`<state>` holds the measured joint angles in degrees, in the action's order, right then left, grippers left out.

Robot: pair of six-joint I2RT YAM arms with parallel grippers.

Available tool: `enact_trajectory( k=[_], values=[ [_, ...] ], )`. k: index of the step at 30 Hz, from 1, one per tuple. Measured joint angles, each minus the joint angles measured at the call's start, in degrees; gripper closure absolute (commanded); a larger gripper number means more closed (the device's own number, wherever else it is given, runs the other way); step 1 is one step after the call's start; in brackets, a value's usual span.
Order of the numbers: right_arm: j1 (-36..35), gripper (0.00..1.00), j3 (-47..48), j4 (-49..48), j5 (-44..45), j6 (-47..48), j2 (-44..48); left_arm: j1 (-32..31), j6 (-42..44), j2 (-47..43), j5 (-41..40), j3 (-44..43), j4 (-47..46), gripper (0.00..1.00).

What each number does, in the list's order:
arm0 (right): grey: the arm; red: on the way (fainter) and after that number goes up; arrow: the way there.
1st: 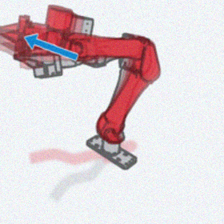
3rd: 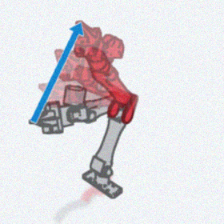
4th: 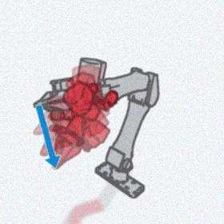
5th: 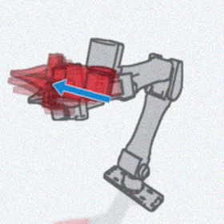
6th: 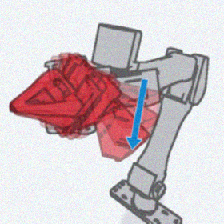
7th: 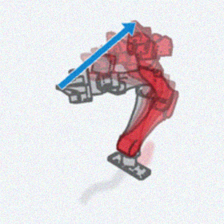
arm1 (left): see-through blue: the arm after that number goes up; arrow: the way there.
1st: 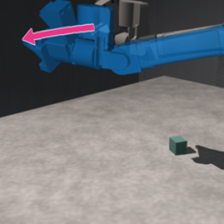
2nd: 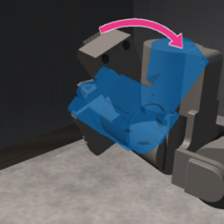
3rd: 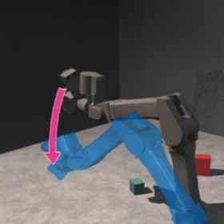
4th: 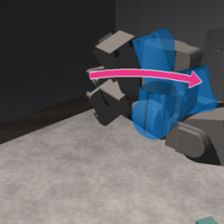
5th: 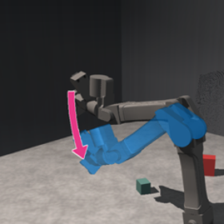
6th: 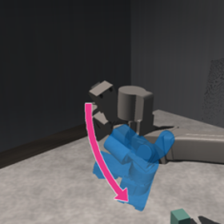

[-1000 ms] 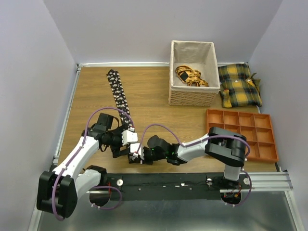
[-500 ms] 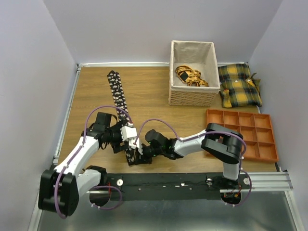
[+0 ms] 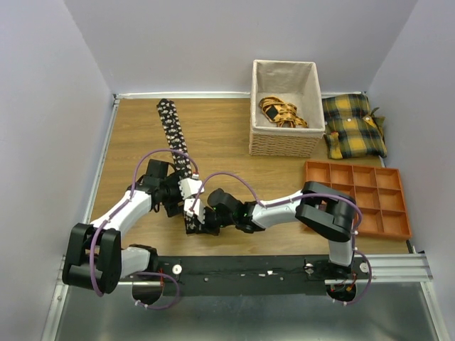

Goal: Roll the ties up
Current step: Roll the tie at the center of the board.

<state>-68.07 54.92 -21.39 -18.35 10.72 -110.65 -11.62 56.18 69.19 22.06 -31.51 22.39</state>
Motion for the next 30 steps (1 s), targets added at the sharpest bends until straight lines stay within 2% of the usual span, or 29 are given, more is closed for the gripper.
enact_trajectory(
  k=[2, 4, 7, 10, 13, 17, 22, 26, 30],
  values=[
    [-0.1, 0.97, 0.0, 0.0, 0.3, 0.0, 0.0, 0.4, -0.4, 0.0, 0.2, 0.0, 0.0, 0.05],
    [-0.1, 0.97, 0.0, 0.0, 0.3, 0.0, 0.0, 2.3, -1.0, -0.2, 1.6, 0.0, 0.7, 0.11],
    [-0.1, 0.97, 0.0, 0.0, 0.1, -0.3, 0.0, 7.5, -0.9, -0.2, 5.2, -1.2, 3.8, 0.24],
    [-0.1, 0.96, 0.6, 0.2, -1.3, -2.4, -0.5, 14.2, 1.4, -0.2, 10.5, -3.7, 8.3, 0.30],
    [0.7, 0.95, 2.1, 0.5, -3.5, -5.8, -1.7, 19.6, 5.7, -0.2, 15.9, -7.1, 14.1, 0.32],
    [2.0, 0.95, 4.5, 1.0, -7.8, -11.5, -3.8, 22.4, 13.2, -0.3, 20.0, -7.6, 20.8, 0.34],
    [4.7, 0.94, 6.0, 2.1, -13.1, -19.1, -5.4, 22.5, 20.6, -0.2, 23.0, -7.7, 29.6, 0.34],
    [7.7, 0.94, 7.3, 3.2, -18.4, -24.5, -7.1, 22.4, 25.6, 0.6, 26.6, -11.7, 38.5, 0.32],
    [9.3, 0.94, 10.6, 6.3, -22.3, -27.3, -9.4, 19.8, 25.6, -3.9, 25.1, -9.0, 38.3, 0.25]
  ],
)
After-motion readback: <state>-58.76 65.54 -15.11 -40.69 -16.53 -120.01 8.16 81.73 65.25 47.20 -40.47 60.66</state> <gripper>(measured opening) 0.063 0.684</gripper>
